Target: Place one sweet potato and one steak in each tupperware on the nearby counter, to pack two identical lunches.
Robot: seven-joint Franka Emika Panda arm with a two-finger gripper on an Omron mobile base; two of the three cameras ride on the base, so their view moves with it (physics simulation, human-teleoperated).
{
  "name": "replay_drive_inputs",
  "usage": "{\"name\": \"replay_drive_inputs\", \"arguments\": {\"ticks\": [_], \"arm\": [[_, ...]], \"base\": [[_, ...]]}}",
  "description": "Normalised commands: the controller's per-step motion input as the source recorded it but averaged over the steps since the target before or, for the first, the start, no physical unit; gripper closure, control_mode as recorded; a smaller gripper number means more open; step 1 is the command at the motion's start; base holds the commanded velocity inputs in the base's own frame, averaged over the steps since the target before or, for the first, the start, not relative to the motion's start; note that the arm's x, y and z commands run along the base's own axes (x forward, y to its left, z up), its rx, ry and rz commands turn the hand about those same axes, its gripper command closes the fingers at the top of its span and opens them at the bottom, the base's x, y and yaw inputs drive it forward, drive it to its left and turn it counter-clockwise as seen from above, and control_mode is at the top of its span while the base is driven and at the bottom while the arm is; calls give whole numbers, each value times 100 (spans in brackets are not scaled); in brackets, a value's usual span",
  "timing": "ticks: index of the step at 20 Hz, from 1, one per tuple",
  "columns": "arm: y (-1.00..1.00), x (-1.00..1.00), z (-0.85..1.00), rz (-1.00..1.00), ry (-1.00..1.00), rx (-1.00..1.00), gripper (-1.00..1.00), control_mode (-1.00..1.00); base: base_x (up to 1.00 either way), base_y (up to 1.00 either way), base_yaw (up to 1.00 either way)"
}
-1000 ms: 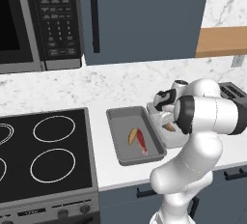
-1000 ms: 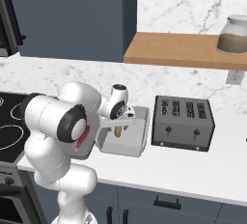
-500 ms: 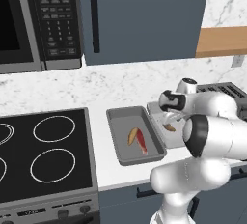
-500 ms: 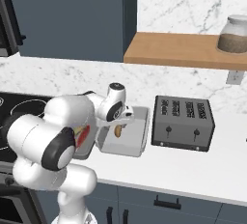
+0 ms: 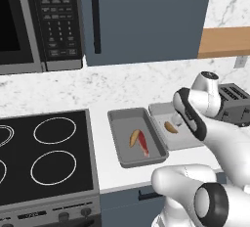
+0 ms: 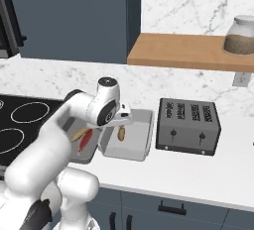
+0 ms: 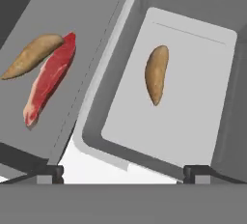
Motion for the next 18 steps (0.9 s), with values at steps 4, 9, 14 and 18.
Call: {"name": "replay_drive_inputs", "arguments": {"ticks": [4,9,14,18], "arm": [[1,-85,85,-5,0,1,-100,-100],[0,-90,64,-4,-11,1,-100,-100],[13,-85,42,-1,-16,0,-100,-100],[19,-86,71,0,-14,0,-100,-100]], "base": [[0,0,0],[0,0,0],[0,0,0],[0,0,0]]}}
